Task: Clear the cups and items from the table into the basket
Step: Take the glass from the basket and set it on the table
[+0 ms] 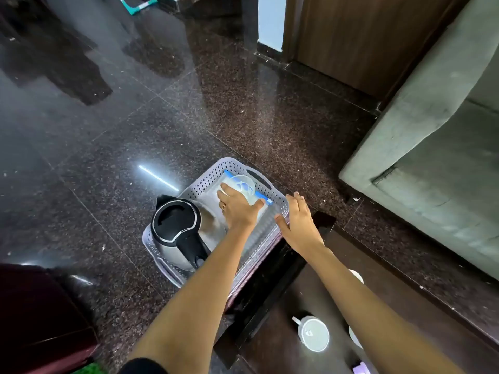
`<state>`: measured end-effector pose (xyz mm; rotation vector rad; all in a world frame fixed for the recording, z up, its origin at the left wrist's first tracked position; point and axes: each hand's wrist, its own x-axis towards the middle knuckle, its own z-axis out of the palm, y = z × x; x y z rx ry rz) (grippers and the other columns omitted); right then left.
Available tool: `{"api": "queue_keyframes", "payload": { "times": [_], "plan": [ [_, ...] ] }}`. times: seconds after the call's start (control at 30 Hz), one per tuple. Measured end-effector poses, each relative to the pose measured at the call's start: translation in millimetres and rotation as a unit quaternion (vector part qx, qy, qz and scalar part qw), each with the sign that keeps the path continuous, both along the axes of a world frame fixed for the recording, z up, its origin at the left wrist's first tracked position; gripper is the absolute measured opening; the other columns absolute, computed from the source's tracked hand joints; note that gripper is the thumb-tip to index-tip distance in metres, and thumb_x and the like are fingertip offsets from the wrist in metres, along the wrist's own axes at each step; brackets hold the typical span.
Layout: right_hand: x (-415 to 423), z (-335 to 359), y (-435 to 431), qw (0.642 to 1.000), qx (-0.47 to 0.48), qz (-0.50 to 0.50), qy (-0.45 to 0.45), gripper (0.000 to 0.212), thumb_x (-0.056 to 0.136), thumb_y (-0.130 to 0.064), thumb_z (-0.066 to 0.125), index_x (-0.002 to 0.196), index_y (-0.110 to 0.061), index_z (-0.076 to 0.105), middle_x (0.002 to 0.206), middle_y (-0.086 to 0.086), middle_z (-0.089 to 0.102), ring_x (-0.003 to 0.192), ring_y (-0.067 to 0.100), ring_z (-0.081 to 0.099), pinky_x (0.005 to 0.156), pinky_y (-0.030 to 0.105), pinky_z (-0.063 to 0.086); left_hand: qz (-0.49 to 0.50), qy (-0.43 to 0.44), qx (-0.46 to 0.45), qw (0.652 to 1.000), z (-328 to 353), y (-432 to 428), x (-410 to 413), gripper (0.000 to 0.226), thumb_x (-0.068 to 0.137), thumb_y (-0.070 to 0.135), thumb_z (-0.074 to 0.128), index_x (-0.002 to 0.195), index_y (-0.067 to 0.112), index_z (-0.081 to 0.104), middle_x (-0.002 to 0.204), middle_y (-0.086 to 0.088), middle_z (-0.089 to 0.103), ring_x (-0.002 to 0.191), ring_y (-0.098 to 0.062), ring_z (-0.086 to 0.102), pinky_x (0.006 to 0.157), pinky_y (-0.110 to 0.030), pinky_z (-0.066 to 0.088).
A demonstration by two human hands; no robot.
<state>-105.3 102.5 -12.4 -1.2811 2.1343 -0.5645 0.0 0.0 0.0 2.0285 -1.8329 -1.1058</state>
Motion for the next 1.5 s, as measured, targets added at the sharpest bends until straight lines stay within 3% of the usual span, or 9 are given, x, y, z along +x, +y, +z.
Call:
{"api": "queue_keyframes", "payload": {
  "times": [0.17, 0.37, 0.53, 0.7, 1.1, 1.17, 1.23, 1.4, 1.5],
  "plan": [
    [-2, -8, -1, 1.0, 0.002, -0.002, -0.007, 0.061, 0.1, -0.032, 0.042, 0.15, -0.006, 0.018, 0.16, 0.012, 0.009, 0.148, 0.028, 0.002, 0.12, 0.043, 0.016, 0.014, -0.008, 0.0, 1.0, -14, -17, -4, 0.106, 0.075, 0.028, 0.077, 0.147, -0.001, 0.005, 0.149, -0.022, 0.019, 0.131, -0.04, 0.032, 0.106, -0.047, 0.032],
    [-5, -19, 1, 0.999, -0.02, -0.015, -0.022, 0.062, 0.099, -0.03, 0.045, 0.15, -0.005, 0.019, 0.159, 0.014, 0.014, 0.149, 0.026, 0.003, 0.12, 0.042, 0.016, 0.045, -0.006, -0.029, 0.999, -18, -23, -5, 0.086, 0.066, 0.027, 0.084, 0.131, 0.001, 0.033, 0.132, -0.017, 0.044, 0.12, -0.037, 0.044, 0.095, -0.043, 0.041],
    [-8, -20, 8, 0.998, -0.033, -0.03, -0.037, 0.063, 0.098, -0.028, 0.049, 0.149, -0.004, 0.02, 0.158, 0.013, 0.017, 0.149, 0.024, 0.004, 0.119, 0.045, 0.018, 0.054, -0.012, -0.049, 0.997, -15, -21, -4, 0.084, 0.065, 0.026, 0.084, 0.13, 0.002, 0.036, 0.13, -0.017, 0.047, 0.118, -0.036, 0.047, 0.095, -0.042, 0.041],
    [-16, -13, 23, 0.995, -0.059, -0.049, -0.065, 0.064, 0.097, -0.026, 0.053, 0.149, -0.007, 0.022, 0.158, 0.009, 0.018, 0.148, 0.02, 0.009, 0.12, 0.038, 0.018, 0.025, 0.005, -0.119, 0.993, -3, -13, -6, 0.088, 0.061, 0.025, 0.082, 0.133, 0.003, 0.036, 0.129, -0.016, 0.048, 0.116, -0.036, 0.047, 0.093, -0.045, 0.042],
    [-28, 24, 83, 0.985, -0.111, -0.105, -0.083, 0.08, 0.086, -0.027, 0.068, 0.149, -0.009, 0.02, 0.155, 0.008, 0.024, 0.144, 0.019, 0.023, 0.114, 0.022, 0.019, -0.129, 0.084, -0.217, 0.964, 61, 69, -40, 0.093, 0.054, 0.031, 0.086, 0.132, 0.006, 0.042, 0.127, -0.013, 0.053, 0.117, -0.033, 0.05, 0.092, -0.04, 0.043],
    [-60, 35, 175, 0.968, -0.123, -0.209, -0.064, 0.088, 0.082, -0.027, 0.073, 0.149, -0.009, 0.02, 0.156, 0.007, 0.024, 0.144, 0.017, 0.023, 0.114, 0.02, 0.018, -0.252, 0.1, -0.195, 0.943, 77, 154, -86, 0.091, 0.053, 0.032, 0.086, 0.13, 0.007, 0.045, 0.124, -0.013, 0.055, 0.115, -0.031, 0.051, 0.09, -0.038, 0.044],
    [-62, 29, 178, 0.964, -0.138, -0.211, -0.088, 0.095, 0.077, -0.028, 0.078, 0.15, -0.011, 0.019, 0.156, 0.004, 0.025, 0.143, 0.015, 0.024, 0.113, 0.019, 0.019, -0.28, 0.095, -0.195, 0.935, 77, 161, -87, 0.091, 0.051, 0.034, 0.086, 0.129, 0.008, 0.047, 0.121, -0.013, 0.057, 0.113, -0.03, 0.053, 0.089, -0.038, 0.045],
    [-65, 28, 198, 0.941, -0.173, -0.258, -0.132, 0.108, 0.063, -0.03, 0.087, 0.147, -0.016, 0.021, 0.15, -0.002, 0.037, 0.137, 0.013, 0.038, 0.113, 0.036, 0.034, -0.362, 0.07, -0.197, 0.908, 70, 189, -100, 0.09, 0.051, 0.045, 0.08, 0.129, 0.017, 0.044, 0.124, -0.003, 0.056, 0.115, -0.024, 0.052, 0.088, -0.039, 0.049],
    [-72, 22, 246, 0.918, -0.204, -0.316, -0.129, 0.11, 0.062, -0.027, 0.088, 0.148, -0.02, 0.019, 0.145, -0.004, 0.044, 0.13, 0.012, 0.048, 0.106, 0.026, 0.041, -0.428, 0.075, -0.166, 0.885, 64, 234, -119, 0.094, 0.051, 0.048, 0.081, 0.131, 0.018, 0.043, 0.126, -0.001, 0.055, 0.117, -0.022, 0.051, 0.089, -0.036, 0.048]
  ]
}}
